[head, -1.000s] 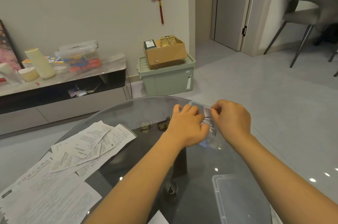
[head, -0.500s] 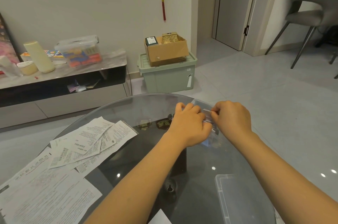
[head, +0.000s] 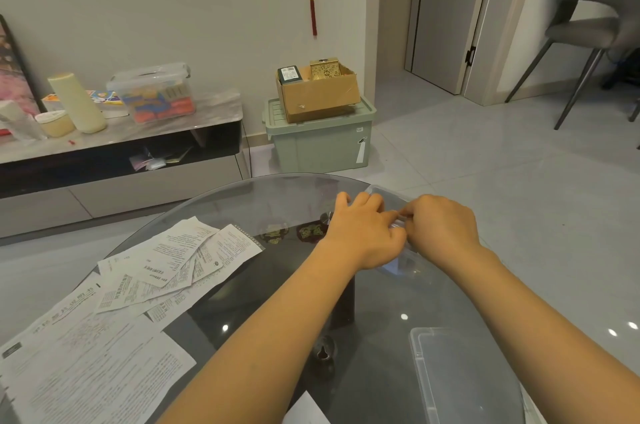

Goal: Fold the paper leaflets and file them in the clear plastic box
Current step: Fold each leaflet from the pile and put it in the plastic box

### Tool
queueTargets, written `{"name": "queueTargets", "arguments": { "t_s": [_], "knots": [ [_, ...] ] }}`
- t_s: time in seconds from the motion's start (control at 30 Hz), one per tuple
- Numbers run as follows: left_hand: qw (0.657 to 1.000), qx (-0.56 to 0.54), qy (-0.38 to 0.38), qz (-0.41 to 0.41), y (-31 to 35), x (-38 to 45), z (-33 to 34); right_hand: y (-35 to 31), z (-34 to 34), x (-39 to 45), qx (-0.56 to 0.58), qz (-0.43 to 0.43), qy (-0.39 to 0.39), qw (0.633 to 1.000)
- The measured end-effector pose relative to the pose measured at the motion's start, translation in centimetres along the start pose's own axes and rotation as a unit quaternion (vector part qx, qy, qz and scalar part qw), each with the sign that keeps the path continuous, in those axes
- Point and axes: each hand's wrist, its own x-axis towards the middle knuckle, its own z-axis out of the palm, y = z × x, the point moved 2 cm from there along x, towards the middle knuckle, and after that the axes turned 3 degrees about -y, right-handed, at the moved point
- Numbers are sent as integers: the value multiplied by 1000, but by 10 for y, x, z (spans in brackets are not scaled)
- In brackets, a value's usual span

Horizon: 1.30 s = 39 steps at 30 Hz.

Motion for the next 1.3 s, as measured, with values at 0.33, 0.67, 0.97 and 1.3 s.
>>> {"name": "queueTargets", "arguments": {
  "t_s": [0.33,0.67,0.97,1.3],
  "knots": [
    [999,-40,12,8,-2,-9,-4,22,-22,-13,104,-52,40,992],
    [991,-82,97,-35,18,-114,-31,4,-37,-79,191,-209,42,958],
    [990,-60,-17,-128,27,-222,3,-35,-25,-137,172,-344,-77,920],
    [974,-100,-145,-145,0,-272,13,-67,8,-178,77,-428,-162,886]
  ]
}}
